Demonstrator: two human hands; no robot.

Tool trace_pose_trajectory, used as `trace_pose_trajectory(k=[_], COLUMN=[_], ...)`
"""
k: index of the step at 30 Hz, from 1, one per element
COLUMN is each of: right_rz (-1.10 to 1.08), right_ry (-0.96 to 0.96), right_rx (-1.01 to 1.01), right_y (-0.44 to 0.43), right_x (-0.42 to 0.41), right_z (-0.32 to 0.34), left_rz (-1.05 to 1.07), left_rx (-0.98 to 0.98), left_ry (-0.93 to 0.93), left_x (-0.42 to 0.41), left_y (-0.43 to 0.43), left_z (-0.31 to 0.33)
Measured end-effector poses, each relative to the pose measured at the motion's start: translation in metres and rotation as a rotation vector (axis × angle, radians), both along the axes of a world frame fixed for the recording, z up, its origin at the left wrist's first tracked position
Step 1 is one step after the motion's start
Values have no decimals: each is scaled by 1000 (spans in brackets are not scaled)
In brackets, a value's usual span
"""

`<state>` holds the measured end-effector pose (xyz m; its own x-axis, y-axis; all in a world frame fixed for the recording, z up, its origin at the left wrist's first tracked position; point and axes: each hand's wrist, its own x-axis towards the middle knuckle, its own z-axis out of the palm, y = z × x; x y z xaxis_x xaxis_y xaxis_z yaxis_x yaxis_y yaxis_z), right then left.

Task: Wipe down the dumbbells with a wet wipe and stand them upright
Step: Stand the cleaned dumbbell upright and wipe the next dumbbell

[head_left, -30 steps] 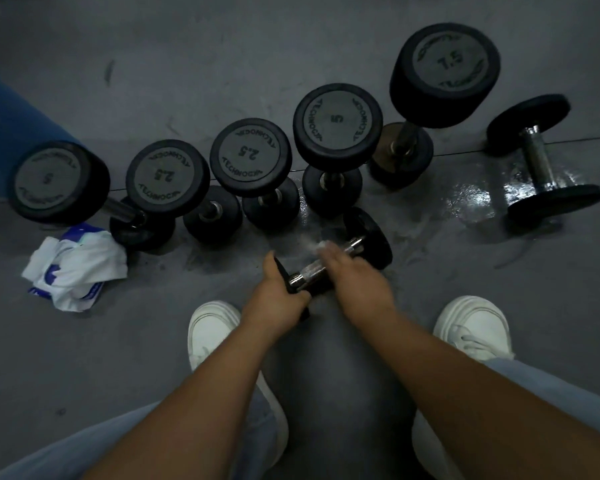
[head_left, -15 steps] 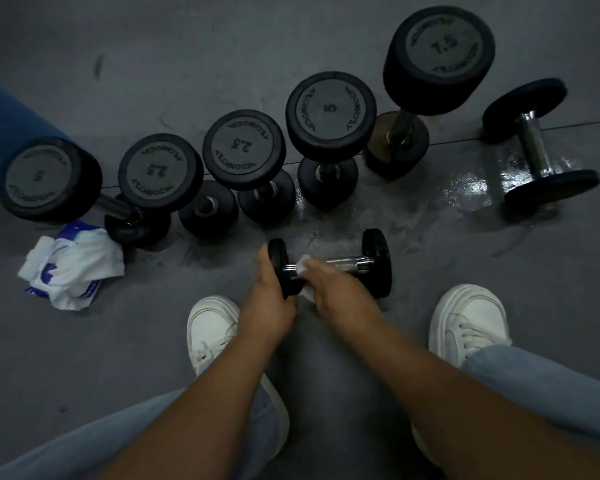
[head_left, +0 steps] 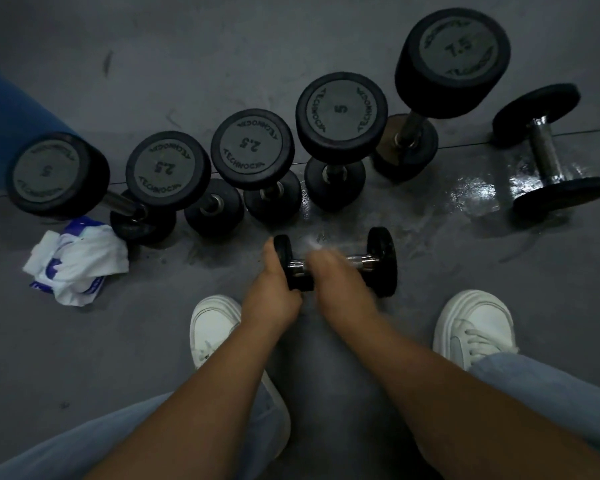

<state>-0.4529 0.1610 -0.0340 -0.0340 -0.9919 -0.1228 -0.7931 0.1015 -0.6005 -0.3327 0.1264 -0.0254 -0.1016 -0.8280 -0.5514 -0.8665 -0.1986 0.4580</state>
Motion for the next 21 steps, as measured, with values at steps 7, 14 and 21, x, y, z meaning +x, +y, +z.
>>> trace_pose_trajectory(k=[7,14,21], right_rz=[29,-26,37], right_ry=[189,174,244], right_rx=[146,176,83], right_y=[-10,-12,1], right_x=[-1,-1,-7], right_z=[-2,-6,-8], left_rz=[8,-27,138], left_rx=[17,35,124], left_ry=[8,-20,-4], left_x=[-1,-1,-3], left_y=[-7,-15,-8], left_z=[-1,2,13])
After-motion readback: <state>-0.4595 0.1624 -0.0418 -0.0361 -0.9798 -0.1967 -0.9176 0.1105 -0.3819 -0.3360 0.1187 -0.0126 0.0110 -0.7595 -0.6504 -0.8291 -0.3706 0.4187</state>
